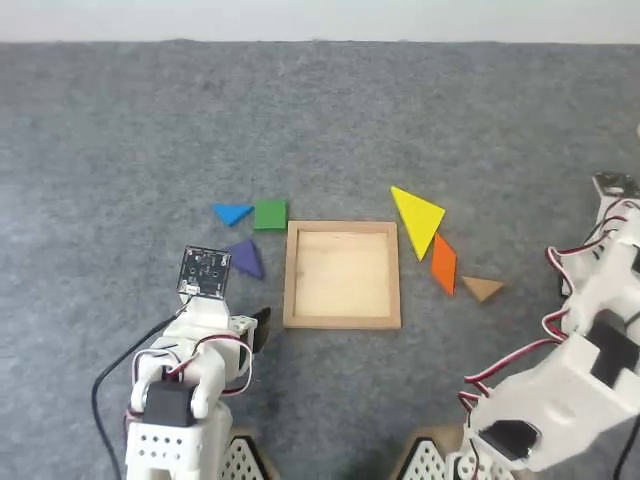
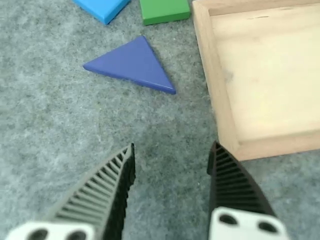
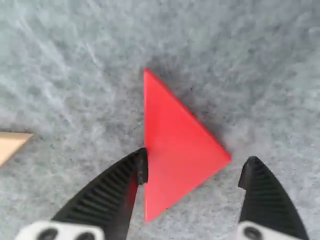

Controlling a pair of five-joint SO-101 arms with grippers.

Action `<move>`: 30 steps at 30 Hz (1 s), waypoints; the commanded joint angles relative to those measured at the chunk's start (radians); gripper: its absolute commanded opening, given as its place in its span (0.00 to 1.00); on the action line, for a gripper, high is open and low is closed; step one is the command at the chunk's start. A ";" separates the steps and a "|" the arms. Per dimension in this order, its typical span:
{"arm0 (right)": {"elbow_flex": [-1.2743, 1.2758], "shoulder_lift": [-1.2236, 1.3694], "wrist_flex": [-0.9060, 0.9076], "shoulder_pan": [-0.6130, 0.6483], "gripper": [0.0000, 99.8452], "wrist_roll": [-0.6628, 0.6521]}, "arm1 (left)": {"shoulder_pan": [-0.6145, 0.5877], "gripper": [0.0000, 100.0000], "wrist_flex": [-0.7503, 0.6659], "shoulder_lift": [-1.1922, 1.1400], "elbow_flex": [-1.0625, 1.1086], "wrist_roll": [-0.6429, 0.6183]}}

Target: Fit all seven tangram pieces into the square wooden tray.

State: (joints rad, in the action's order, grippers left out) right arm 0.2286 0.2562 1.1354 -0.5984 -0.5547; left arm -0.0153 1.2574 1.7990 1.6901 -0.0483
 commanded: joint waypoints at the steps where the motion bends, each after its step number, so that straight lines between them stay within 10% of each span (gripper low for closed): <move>1: -0.012 -0.054 -0.024 0.015 0.31 -0.014 | -0.006 0.24 0.005 0.020 -0.007 0.006; 22: -0.014 0.093 0.019 0.076 0.37 -0.005 | -0.006 0.24 0.005 0.020 -0.007 0.006; 30: 0.023 0.122 0.030 0.097 0.20 0.021 | -0.006 0.24 0.005 0.020 -0.007 0.006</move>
State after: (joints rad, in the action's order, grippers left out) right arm 0.2240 0.3529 1.1416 -0.5309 -0.5547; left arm -0.0153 1.2574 1.7990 1.6901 -0.0483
